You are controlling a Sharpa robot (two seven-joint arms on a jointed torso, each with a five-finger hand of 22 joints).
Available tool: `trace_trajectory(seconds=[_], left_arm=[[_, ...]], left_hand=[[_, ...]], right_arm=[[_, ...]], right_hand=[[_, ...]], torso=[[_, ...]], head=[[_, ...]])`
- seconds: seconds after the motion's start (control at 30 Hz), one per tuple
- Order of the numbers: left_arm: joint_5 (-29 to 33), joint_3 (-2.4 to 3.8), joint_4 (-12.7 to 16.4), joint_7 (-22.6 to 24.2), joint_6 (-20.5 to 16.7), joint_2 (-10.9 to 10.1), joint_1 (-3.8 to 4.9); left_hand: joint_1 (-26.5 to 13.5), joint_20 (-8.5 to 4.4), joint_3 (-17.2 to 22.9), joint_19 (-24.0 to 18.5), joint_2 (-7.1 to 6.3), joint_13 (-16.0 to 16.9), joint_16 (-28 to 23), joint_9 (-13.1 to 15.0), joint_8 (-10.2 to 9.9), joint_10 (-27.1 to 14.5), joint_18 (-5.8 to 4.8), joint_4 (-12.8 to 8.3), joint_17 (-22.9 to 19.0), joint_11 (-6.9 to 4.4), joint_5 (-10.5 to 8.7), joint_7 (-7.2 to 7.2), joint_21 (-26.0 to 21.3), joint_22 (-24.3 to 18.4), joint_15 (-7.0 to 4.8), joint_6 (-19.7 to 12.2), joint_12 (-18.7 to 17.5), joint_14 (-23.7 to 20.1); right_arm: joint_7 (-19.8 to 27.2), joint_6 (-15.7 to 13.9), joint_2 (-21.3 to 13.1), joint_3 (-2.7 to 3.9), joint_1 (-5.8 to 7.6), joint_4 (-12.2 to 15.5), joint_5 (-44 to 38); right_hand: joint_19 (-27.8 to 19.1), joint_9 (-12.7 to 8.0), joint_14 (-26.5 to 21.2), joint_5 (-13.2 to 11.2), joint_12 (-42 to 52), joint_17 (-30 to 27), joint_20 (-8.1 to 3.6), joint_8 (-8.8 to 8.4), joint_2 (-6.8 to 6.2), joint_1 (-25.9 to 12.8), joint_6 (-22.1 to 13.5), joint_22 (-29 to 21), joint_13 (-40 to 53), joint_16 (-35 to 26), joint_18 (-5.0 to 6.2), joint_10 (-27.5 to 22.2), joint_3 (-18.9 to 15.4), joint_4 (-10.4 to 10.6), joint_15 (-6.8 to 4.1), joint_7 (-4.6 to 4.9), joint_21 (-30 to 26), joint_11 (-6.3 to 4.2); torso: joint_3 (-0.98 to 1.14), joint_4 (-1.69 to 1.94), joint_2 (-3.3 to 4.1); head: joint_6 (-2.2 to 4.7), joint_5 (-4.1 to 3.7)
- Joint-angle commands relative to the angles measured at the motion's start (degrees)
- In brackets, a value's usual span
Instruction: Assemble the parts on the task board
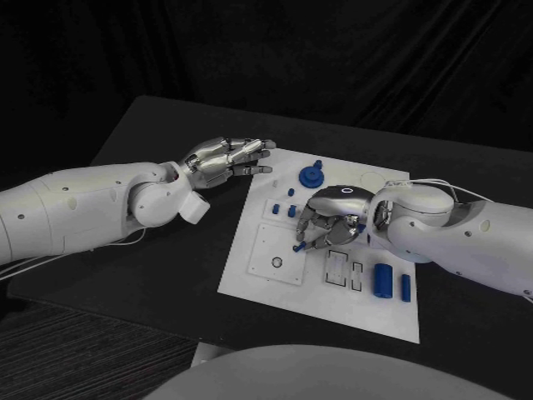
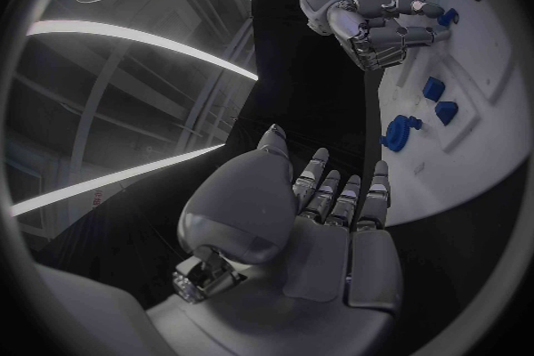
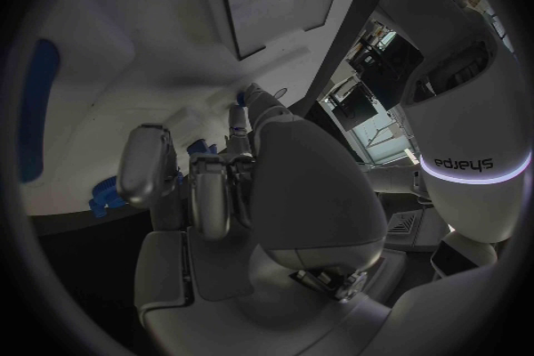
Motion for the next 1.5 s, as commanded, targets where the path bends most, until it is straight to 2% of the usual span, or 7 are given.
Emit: trace_trajectory(seconds=[0.03, 0.2, 0.37, 0.57, 0.83, 1.13, 1.5], left_arm=[[0.3, 0.06, 0.1, 0.5, 0.7, 0.1, -0.08], [0.3, 0.06, 0.1, 0.4, 0.8, 0.1, -0.08], [0.3, 0.06, 0.1, 0.4, 0.8, 0.1, -0.09], [0.3, 0.05, 0.1, 0.4, 0.8, 0.0, -0.09], [0.3, 0.05, 0.2, 0.4, 0.8, -0.1, -0.1], [0.3, 0.05, 0.2, 0.4, 0.9, -0.1, -0.11], [0.3, 0.05, 0.0, 0.4, 1.0, 0.1, -0.15]], left_hand=[[0.4, 0.02, 0.0, 0.3, -0.05, 0.0, 0.3, 0.0, 0.1, 0.1, 0.31, -0.4, 0.1, 0.25, 0.31, 0.14, 0.3, -0.1, 0.25, -0.1, 0.2, 0.0], [0.5, 0.03, 0.0, 0.3, 0.03, 0.0, 0.3, 0.0, 0.1, 0.0, 0.29, -0.4, 0.1, 0.27, 0.42, 0.15, 0.3, -0.1, 0.28, -0.2, 0.2, 0.0], [0.6, 0.03, 0.1, 0.4, 0.07, 0.0, 0.3, 0.0, 0.1, 0.0, 0.27, -0.4, 0.1, 0.28, 0.54, 0.16, 0.3, -0.1, 0.29, -0.2, 0.2, 0.0], [0.6, 0.03, 0.1, 0.4, 0.07, 0.0, 0.3, 0.0, 0.1, 0.0, 0.27, -0.4, 0.1, 0.28, 0.54, 0.16, 0.3, -0.1, 0.29, -0.2, 0.2, 0.0], [0.7, 0.03, 0.2, 0.4, 0.12, 0.0, 0.3, 0.0, 0.1, 0.0, 0.26, -0.5, 0.1, 0.29, 0.66, 0.16, 0.3, -0.1, 0.3, -0.3, 0.2, 0.0], [0.9, 0.03, 0.3, 0.4, 0.24, 0.0, 0.3, 0.0, 0.1, 0.0, 0.23, -0.5, 0.1, 0.31, 0.89, 0.17, 0.4, -0.1, 0.32, -0.3, 0.2, 0.0], [0.9, 0.03, 0.3, 0.4, 0.24, 0.0, 0.3, 0.0, 0.1, 0.0, 0.23, -0.5, 0.1, 0.31, 0.89, 0.17, 0.4, -0.1, 0.32, -0.3, 0.2, 0.0]], right_arm=[[-1.8, -1.0, 0.0, -0.01, -0.36, 0.3, 0.0], [-2.0, -0.7, -0.1, -0.01, -0.64, 0.6, 0.0], [-2.0, -0.8, -0.2, -0.01, -0.83, 0.7, 0.0], [-1.8, -0.9, -0.3, -0.01, -0.91, 0.7, 0.0], [-0.9, -2.7, -0.6, -0.01, -0.98, 1.0, 0.0], [0.7, -9.5, -2.2, -0.01, -0.39, 4.4, -5.7], [-1.7, -16.2, -2.9, 0.0, 2.09, 9.4, -29.9]], right_hand=[[-0.5, 0.1, 6.0, 0.4, 0.2, 15.1, -0.03, -0.06, 0.46, 0.1, -0.5, 9.4, 15.1, 0.2, 0.74, 6.0, -0.1, -0.4, 0.09, 0.47, -0.4, 0.13], [-0.7, -0.1, 6.0, 0.9, 0.2, 15.1, 0.02, -0.72, 0.47, 0.2, -1.5, 9.3, 15.1, 0.2, 0.78, 6.0, -0.1, -0.7, 0.16, 0.55, -0.6, 0.22], [-0.9, -0.2, 6.0, 3.4, 0.2, 15.1, 0.12, -1.11, 0.68, 0.8, -1.7, 9.2, 15.1, 0.2, 0.84, 6.0, 0.2, -1.5, 0.24, 0.67, -0.9, 0.32], [-1.2, 0.4, 6.0, 10.3, 0.2, 15.1, 0.32, -0.43, 0.9, 1.6, 0.5, 9.1, 15.1, 0.2, 0.93, 6.0, 1.1, -3.4, 0.51, 1.38, -1.4, 0.69], [-1.6, 1.4, 6.0, 13.5, 0.2, 15.1, 0.58, 0.8, 0.96, 1.6, 3.0, 8.9, 15.1, 0.2, 1.06, 6.0, 1.6, -4.4, 0.82, 2.11, -2.1, 1.14], [-1.7, 2.0, 6.0, 13.2, 0.2, 15.1, 0.97, 1.0, 0.4, 0.8, 3.5, 8.9, 15.1, 0.2, 1.03, 6.0, 1.3, -4.4, 1.36, 2.86, -2.2, 1.87], [-1.2, 2.4, 6.0, 12.6, 0.2, 15.1, 1.12, 1.17, -0.02, 0.7, 3.7, 9.1, 15.1, 0.2, 0.87, 6.0, 1.2, -4.6, 1.45, 2.65, -1.4, 1.83]], torso=[[0.01, 0.02, 0.03], [0.02, 0.05, 0.04], [0.02, -0.01, 0.03], [0.01, -0.03, 0.04], [0.01, 0.0, -0.08], [0.0, 0.01, -0.02], [0.01, 0.03, -0.11]], head=[[0.0, 0.13], [0.0, 0.07], [0.0, 0.21], [0.0, 0.21], [0.0, 0.37], [0.0, 0.8], [0.0, 1.51]])
